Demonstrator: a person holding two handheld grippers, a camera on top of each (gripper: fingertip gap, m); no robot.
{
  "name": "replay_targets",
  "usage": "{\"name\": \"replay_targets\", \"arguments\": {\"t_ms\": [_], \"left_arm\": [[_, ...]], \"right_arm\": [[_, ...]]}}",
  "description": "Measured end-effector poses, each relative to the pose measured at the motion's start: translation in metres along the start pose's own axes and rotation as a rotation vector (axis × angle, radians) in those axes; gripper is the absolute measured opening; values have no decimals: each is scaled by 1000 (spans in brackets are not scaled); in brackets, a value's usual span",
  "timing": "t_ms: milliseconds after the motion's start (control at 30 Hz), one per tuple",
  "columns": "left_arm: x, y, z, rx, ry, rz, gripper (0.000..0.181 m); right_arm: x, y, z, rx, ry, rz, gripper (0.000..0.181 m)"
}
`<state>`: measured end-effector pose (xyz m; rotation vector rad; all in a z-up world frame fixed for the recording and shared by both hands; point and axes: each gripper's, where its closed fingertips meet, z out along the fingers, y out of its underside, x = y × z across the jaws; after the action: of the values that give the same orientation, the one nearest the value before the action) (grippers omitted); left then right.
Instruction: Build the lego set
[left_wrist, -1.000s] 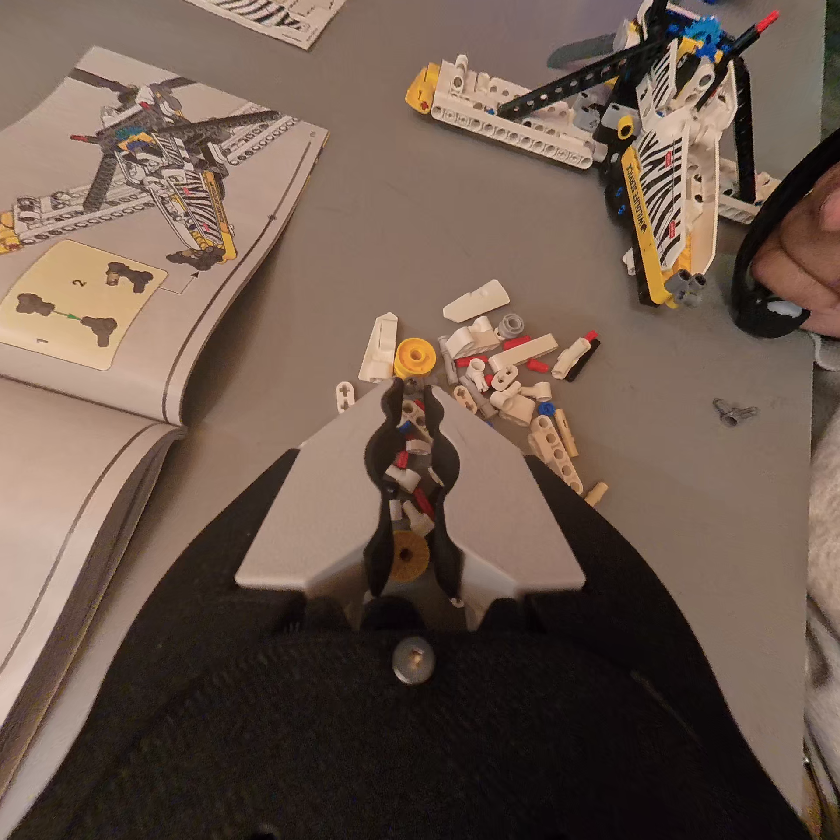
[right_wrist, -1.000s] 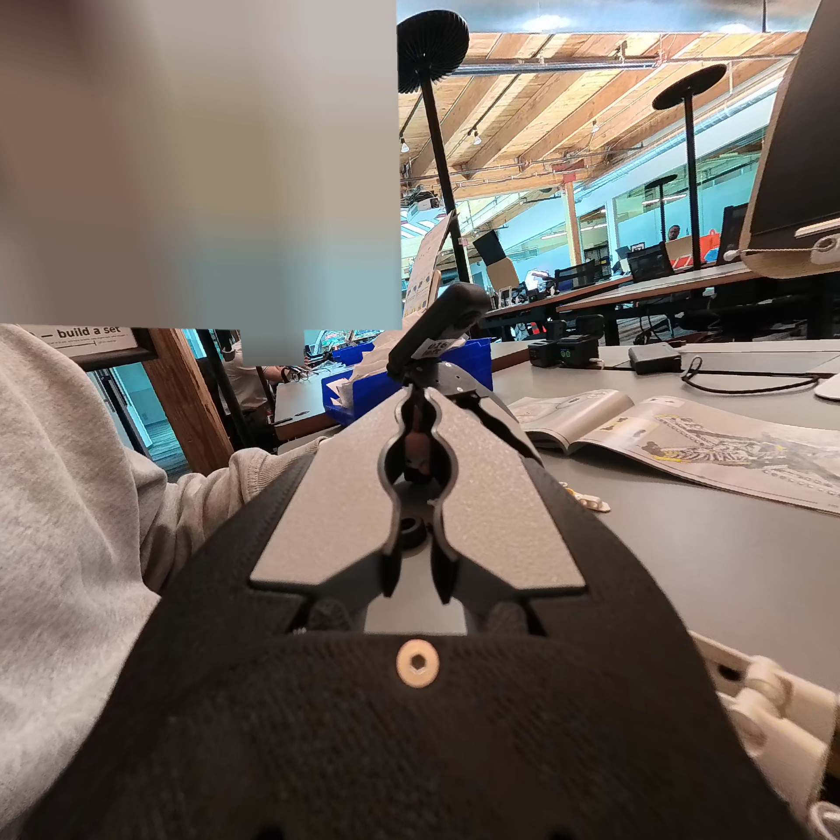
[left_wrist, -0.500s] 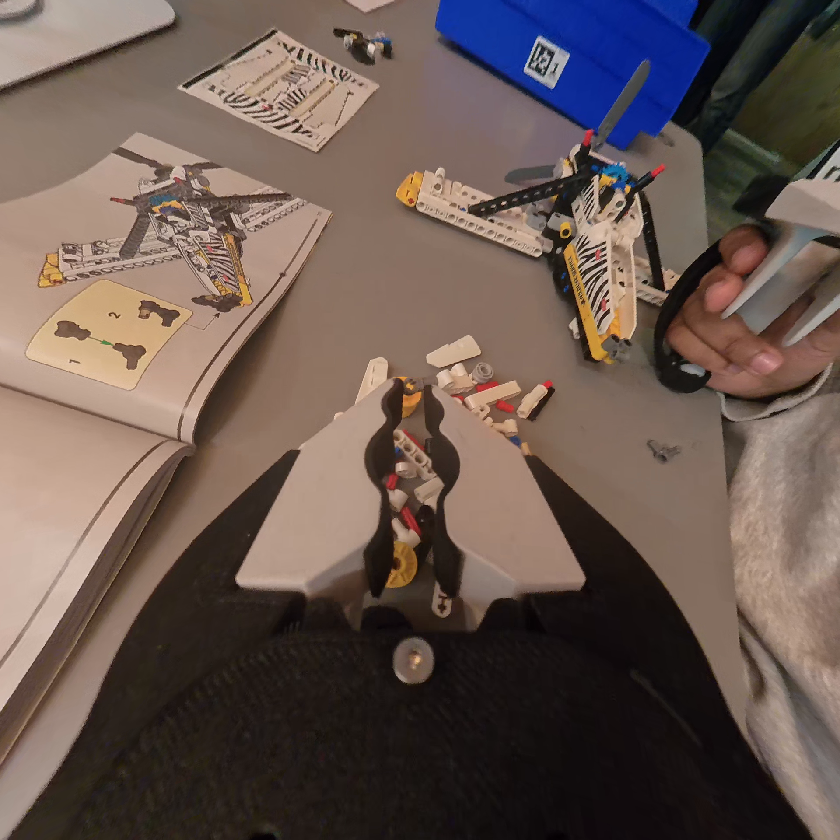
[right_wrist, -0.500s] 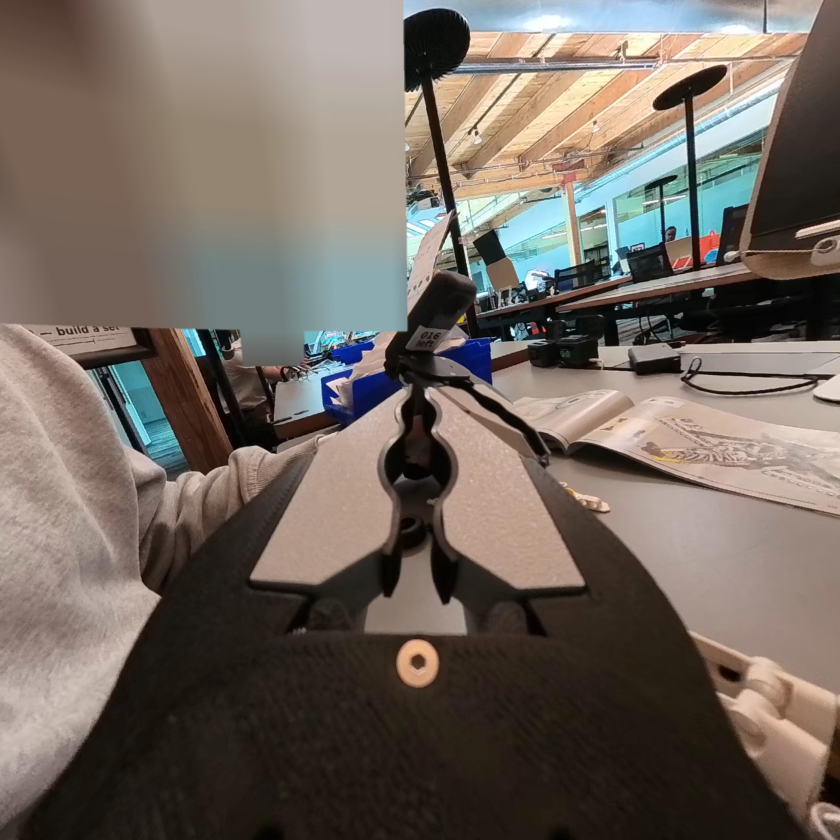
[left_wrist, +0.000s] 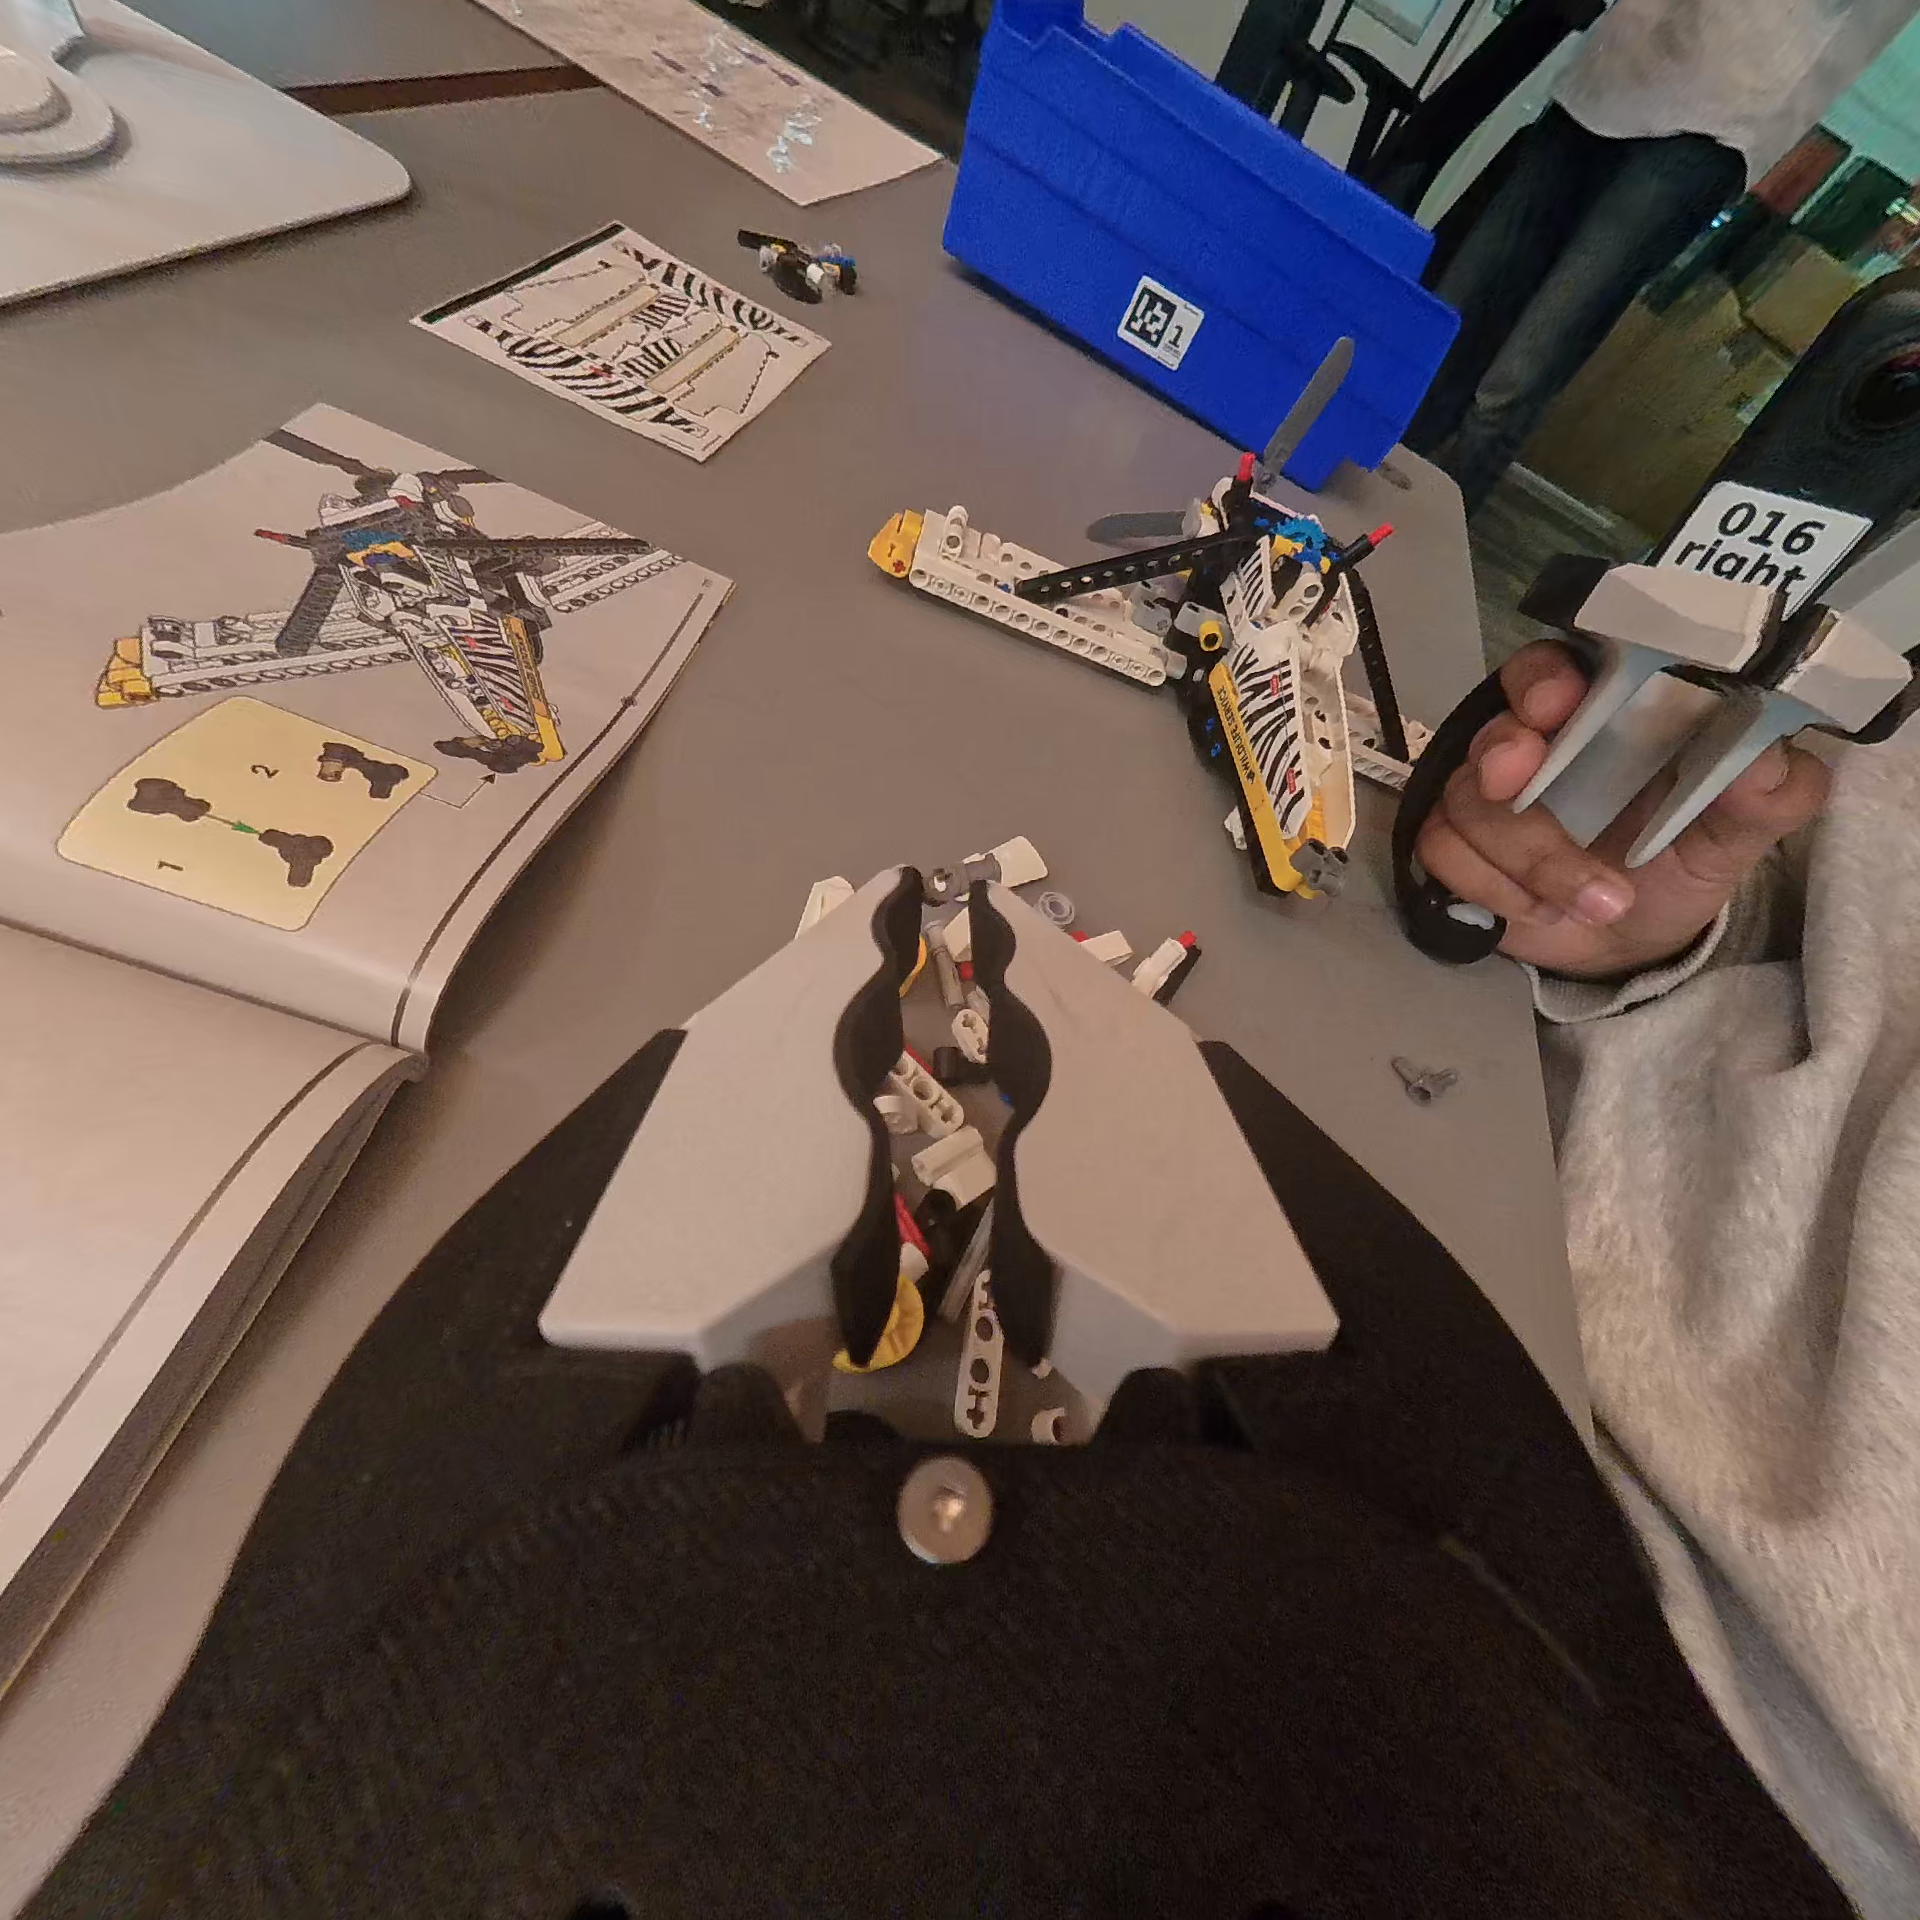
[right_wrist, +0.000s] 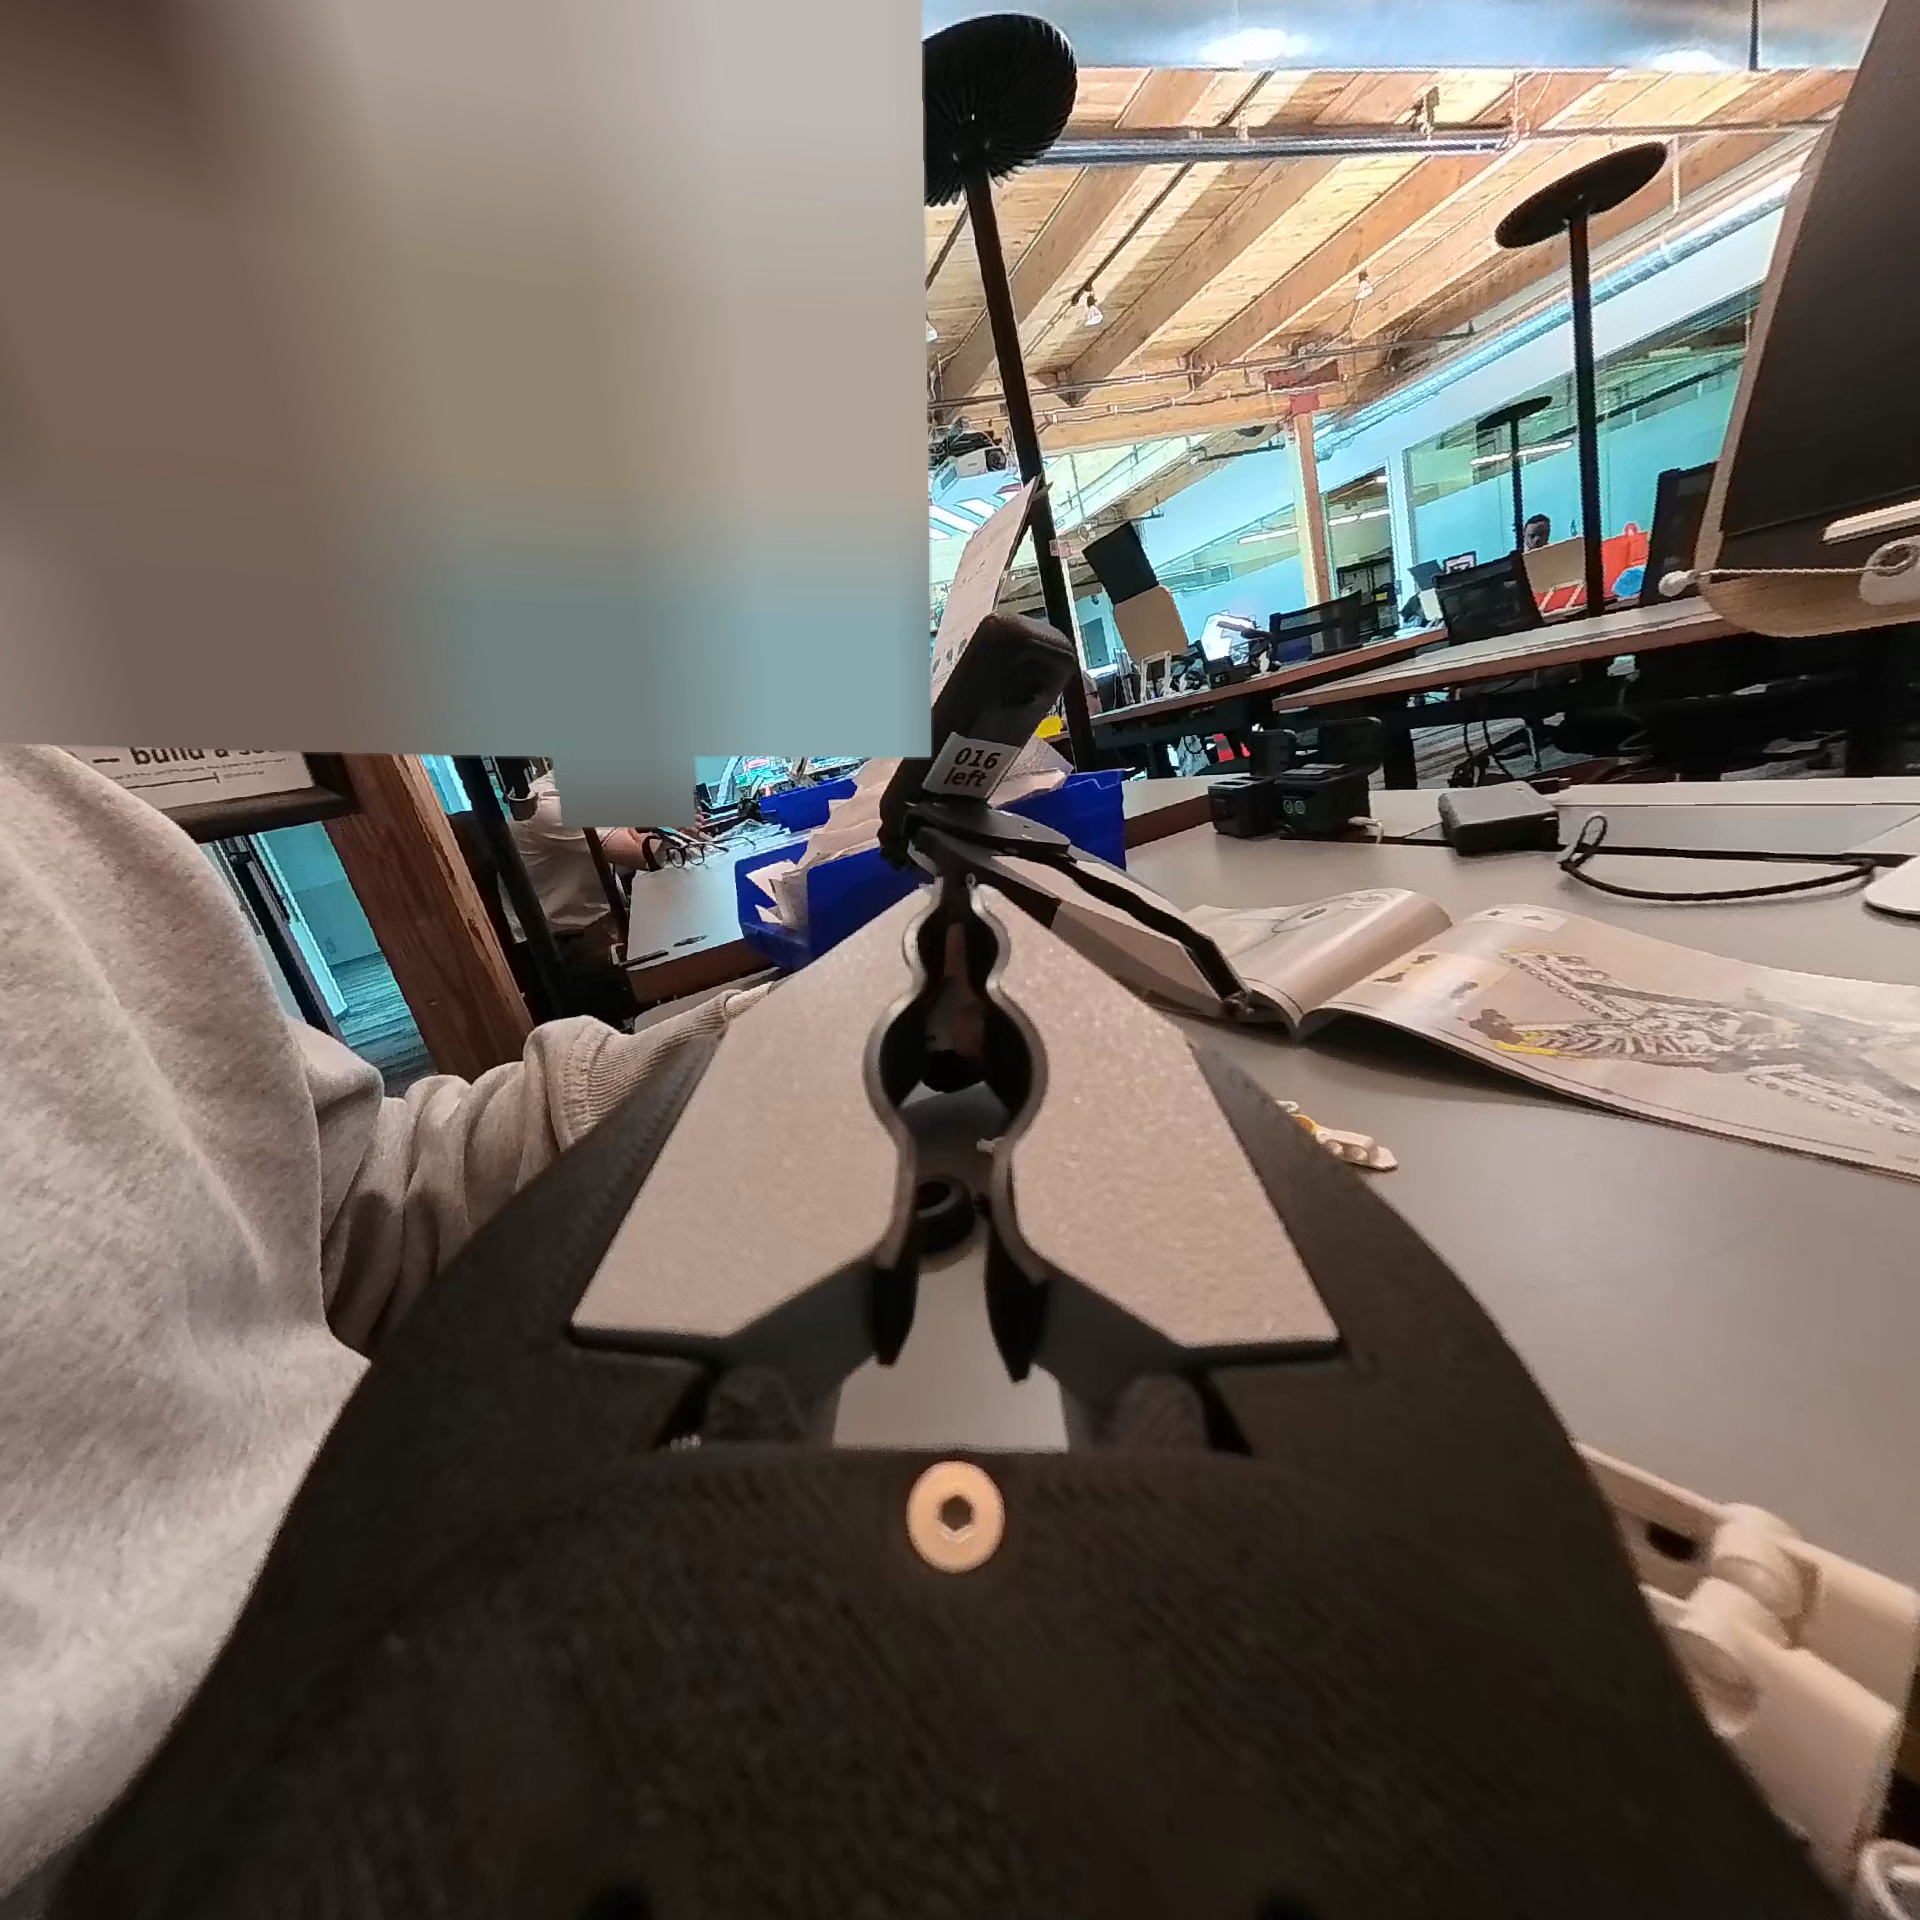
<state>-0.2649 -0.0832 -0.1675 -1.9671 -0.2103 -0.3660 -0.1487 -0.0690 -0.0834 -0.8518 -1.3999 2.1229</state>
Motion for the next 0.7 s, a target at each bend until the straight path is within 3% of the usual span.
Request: {"name": "replay_targets", "arguments": {"t_ms": [700], "left_arm": [[-2, 2, 1, -11, -10, 5, 6]], "right_arm": [[0, 0, -1, 3, -1, 3, 0]]}}
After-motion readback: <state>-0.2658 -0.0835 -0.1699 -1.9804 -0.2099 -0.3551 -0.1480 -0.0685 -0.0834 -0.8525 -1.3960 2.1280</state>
